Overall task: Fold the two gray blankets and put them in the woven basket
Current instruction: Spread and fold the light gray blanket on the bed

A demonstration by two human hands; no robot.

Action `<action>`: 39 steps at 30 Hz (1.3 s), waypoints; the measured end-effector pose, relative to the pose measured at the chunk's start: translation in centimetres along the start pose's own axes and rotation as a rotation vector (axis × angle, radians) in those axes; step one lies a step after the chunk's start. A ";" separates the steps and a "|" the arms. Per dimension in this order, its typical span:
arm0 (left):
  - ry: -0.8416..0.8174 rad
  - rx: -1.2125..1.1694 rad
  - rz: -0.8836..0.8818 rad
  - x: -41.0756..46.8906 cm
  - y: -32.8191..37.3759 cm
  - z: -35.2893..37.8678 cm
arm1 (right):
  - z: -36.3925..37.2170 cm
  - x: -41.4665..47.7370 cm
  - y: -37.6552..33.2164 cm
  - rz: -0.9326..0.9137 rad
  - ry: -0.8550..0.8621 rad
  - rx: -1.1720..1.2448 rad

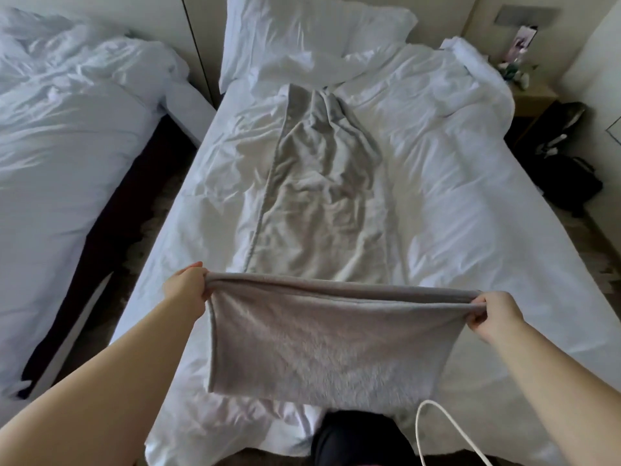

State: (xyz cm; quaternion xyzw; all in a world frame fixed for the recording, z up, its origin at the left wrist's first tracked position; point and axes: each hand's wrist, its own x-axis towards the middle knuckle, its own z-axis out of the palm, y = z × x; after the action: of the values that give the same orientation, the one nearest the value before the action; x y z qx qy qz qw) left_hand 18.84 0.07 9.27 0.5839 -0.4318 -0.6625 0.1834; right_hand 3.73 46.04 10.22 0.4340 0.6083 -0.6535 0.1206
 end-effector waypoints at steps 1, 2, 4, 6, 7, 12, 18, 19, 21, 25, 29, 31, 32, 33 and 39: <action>0.017 0.002 -0.011 1.3 -0.1 1.3 | 1.4 1.5 -0.5 0.006 0.016 -0.031; 0.014 0.011 -0.019 2.7 -0.4 2.5 | 2.8 3.1 -0.9 0.011 0.025 -0.059; -0.053 0.051 -0.031 5.1 -1.3 4.4 | 5.2 6.2 -1.2 0.030 0.033 -0.068; -0.086 0.077 -0.051 7.3 -2.5 5.9 | 7.0 9.3 -0.9 0.072 0.038 -0.003; -0.065 0.071 -0.079 8.2 -3.2 6.4 | 7.8 10.6 -0.6 0.086 0.041 0.011; 0.027 0.232 -0.164 10.6 -7.3 7.0 | 9.4 14.1 2.2 0.119 0.056 -0.150; 0.034 0.588 -0.066 10.6 -9.4 4.6 | 7.4 14.5 6.2 0.134 0.023 -0.269; 0.009 0.626 -0.079 10.4 -9.6 4.0 | 7.0 14.2 6.8 0.119 0.022 -0.306; -0.040 0.677 -0.116 9.7 -9.9 2.6 | 6.0 13.3 8.1 0.071 0.010 -0.384; -0.144 0.815 -0.157 7.2 -10.7 -1.2 | 3.4 10.6 11.1 0.013 -0.109 -0.485; -0.308 0.855 -0.322 4.2 -11.9 -5.2 | 0.1 7.6 14.4 -0.016 -0.153 -0.499; -0.361 0.855 -0.409 2.6 -12.8 -7.1 | -1.4 6.1 15.9 0.001 -0.140 -0.496; -0.383 0.848 -0.431 2.0 -13.3 -8.0 | -2.1 5.6 16.6 0.022 -0.126 -0.496; -0.399 0.839 -0.442 1.6 -13.9 -8.7 | -2.8 5.1 17.3 0.047 -0.114 -0.492; -0.286 0.498 -0.490 0.1 -16.0 -9.7 | -4.8 1.7 19.5 0.313 -0.093 -0.408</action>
State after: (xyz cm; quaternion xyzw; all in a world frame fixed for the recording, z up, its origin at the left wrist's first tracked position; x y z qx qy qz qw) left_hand 32.04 5.47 -2.84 0.5980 -0.4485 -0.6364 -0.1902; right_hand 18.11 46.44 -3.90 0.4591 0.6470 -0.5096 0.3330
